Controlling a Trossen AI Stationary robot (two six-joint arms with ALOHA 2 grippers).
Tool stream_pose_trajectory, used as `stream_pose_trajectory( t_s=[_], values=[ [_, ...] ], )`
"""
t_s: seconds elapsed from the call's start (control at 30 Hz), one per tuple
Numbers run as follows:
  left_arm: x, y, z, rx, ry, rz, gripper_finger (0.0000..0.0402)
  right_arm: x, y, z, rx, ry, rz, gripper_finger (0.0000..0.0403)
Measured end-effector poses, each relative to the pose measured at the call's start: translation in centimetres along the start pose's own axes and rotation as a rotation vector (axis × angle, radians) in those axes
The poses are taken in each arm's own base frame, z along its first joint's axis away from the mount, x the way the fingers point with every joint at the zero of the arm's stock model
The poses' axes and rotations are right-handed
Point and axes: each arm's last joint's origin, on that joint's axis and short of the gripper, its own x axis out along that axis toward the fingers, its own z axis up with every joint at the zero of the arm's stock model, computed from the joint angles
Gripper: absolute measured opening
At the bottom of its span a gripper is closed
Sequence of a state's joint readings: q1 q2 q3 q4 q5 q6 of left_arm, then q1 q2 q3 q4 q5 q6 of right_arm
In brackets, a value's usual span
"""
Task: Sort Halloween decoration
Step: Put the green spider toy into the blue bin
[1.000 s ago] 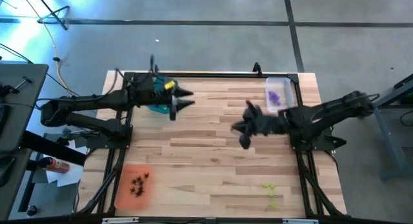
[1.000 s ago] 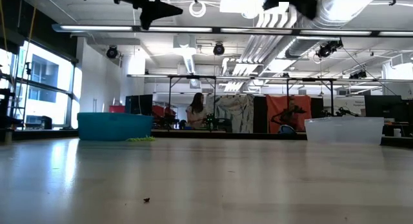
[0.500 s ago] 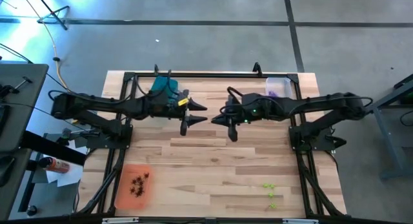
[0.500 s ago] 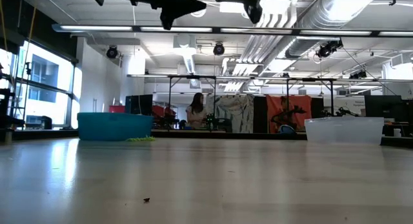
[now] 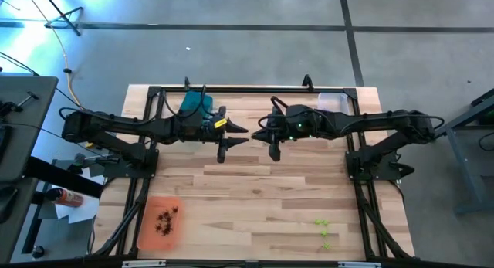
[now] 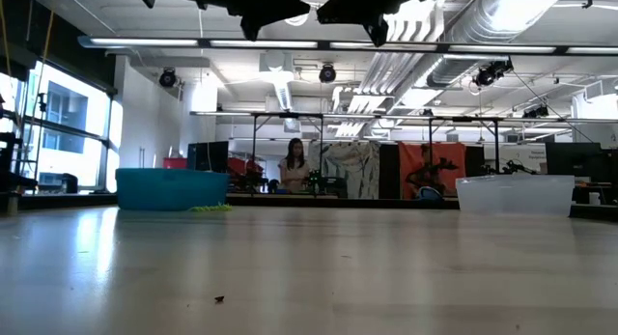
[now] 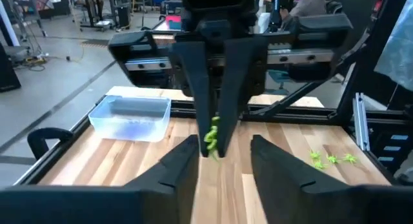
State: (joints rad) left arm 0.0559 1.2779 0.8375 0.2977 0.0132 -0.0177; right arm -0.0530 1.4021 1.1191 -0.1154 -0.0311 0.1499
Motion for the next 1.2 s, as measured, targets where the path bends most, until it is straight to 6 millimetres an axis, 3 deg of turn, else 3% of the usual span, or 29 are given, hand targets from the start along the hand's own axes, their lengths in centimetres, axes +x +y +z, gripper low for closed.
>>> stream_pose_trajectory(
  t_s=[0.27,0.8,1.2],
  values=[
    [0.3,0.1,-0.2,0.012,0.002,0.004,0.0056,0.0,0.1,0.1,-0.002,-0.006,0.013,0.0000],
    [1.2,0.1,-0.9,0.064,0.010,0.009,0.0069,0.0,0.0,0.0,-0.001,0.002,0.011,0.0000],
    [1.5,0.1,-0.9,0.063,-0.007,0.010,0.0047,0.0,0.0,-0.1,-0.001,0.014,0.007,0.0000]
  ],
)
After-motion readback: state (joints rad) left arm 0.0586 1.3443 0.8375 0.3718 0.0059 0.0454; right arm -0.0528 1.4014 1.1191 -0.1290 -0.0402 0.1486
